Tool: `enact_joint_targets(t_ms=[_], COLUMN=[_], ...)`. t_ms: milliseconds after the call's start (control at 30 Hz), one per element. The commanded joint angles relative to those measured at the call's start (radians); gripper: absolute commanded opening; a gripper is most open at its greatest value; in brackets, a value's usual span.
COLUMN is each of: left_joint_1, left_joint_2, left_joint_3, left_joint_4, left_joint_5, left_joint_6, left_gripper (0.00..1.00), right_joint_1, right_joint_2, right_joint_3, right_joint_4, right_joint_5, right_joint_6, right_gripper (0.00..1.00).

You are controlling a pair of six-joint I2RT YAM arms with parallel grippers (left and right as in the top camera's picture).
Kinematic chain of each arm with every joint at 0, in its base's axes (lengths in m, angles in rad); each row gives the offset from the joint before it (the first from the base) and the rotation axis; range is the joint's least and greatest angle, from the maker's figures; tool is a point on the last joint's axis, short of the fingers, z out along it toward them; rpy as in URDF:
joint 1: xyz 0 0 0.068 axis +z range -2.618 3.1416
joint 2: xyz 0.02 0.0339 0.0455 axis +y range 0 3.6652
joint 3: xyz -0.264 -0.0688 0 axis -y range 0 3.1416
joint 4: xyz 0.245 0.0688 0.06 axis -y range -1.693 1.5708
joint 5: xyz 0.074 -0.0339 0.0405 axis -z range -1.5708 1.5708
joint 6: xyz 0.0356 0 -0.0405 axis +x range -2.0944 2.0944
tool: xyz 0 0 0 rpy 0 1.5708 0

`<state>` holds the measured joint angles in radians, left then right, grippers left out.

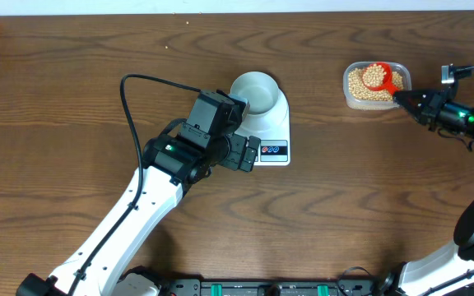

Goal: Scoop item into bowl and weigh 50g on scale
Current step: 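Lift the filled scoop and carry it left toward the white bowl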

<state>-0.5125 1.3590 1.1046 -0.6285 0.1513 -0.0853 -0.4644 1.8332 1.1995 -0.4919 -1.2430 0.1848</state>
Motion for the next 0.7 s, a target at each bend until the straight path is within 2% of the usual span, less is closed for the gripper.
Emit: enact_joint_targets(t_ms=[0,667], left_joint_1=[-0.002,-0.002], left_joint_2=[0.006,0.006], left_joint_3=[-0.008,-0.008], left_joint_4=[-0.004,-0.004], left_joint_5=[-0.006,-0.006], left_joint_6=[-0.002,-0.002], left_gripper=[0.97,0.97], right_joint_1=[0.034,0.275], right_joint_2=[-0.029,-0.062], right_joint_3=[-0.005,-0.005], right_joint_4=[-0.004,-0.014], right_joint_5=[-0.074,-0.042], right_joint_6=[-0.045,-0.039], right_gripper=[0.01,0.01])
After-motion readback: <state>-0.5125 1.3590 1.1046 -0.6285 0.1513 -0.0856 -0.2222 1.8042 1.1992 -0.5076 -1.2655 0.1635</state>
